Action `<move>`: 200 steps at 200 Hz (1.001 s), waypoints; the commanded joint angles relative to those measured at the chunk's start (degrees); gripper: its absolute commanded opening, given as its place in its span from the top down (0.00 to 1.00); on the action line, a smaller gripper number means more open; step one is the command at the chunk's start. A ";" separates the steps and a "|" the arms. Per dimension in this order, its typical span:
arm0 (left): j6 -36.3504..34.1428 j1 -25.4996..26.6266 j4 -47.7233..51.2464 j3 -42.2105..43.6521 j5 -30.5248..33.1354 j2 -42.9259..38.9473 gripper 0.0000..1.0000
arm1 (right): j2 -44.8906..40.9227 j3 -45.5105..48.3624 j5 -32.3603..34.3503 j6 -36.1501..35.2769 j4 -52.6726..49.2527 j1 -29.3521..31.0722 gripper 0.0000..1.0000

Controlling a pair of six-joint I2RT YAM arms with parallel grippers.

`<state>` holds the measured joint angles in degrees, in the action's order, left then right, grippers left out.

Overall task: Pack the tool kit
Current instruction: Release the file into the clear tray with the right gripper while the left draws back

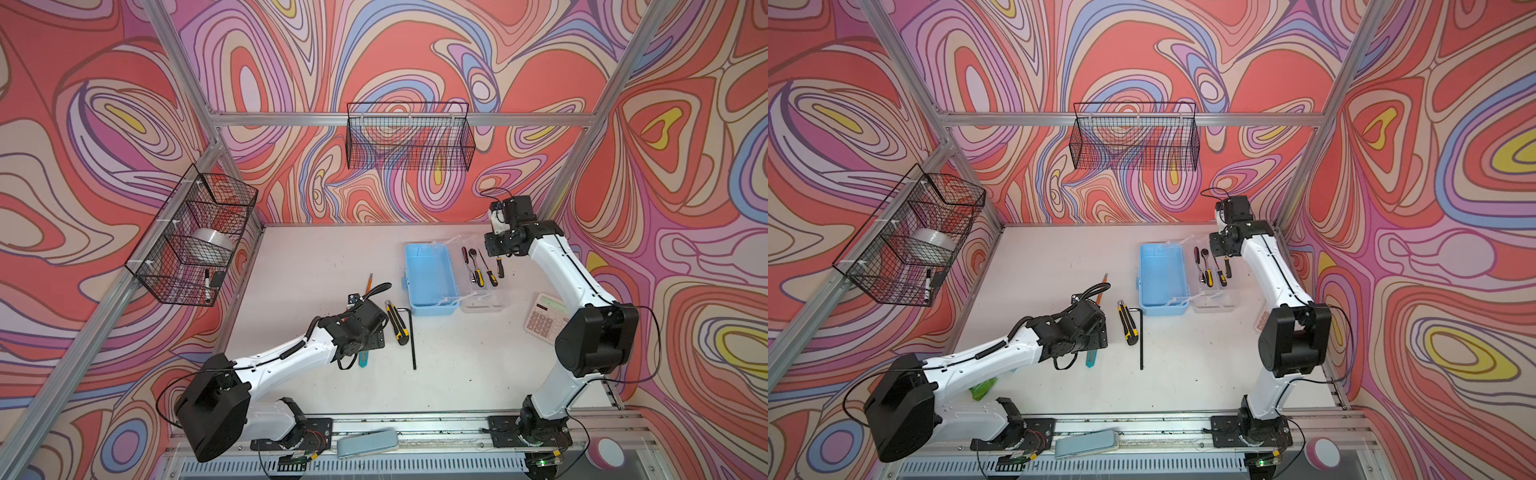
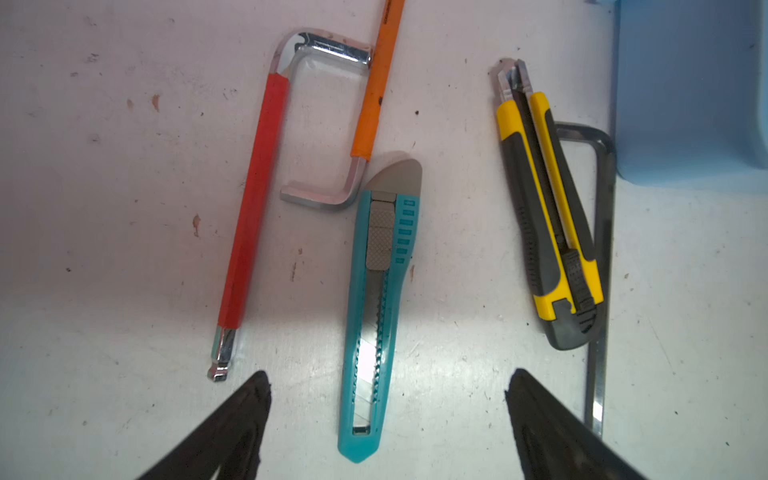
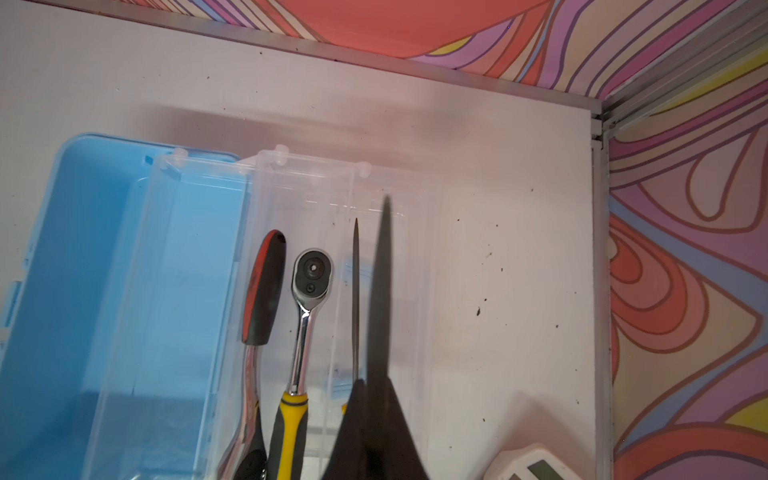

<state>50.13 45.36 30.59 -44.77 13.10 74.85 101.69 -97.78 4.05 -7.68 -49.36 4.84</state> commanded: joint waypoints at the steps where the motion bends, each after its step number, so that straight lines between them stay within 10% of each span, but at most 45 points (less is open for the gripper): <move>1: -0.03 -0.54 2.40 0.65 1.30 -0.85 0.10 | 3.20 -2.04 3.20 -3.55 -2.38 -0.28 1.00; 114: 0.02 -2.65 5.41 1.26 3.22 -3.87 0.09 | 8.44 0.78 3.24 -2.18 -0.91 -0.29 0.99; 200: -0.03 -3.81 2.74 2.36 0.85 -2.64 0.12 | 7.23 1.38 1.22 1.35 1.15 -0.38 0.58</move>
<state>49.93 41.89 33.56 -43.44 14.74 71.46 110.32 -97.23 6.11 -7.90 -49.78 4.82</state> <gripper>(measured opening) 0.892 0.390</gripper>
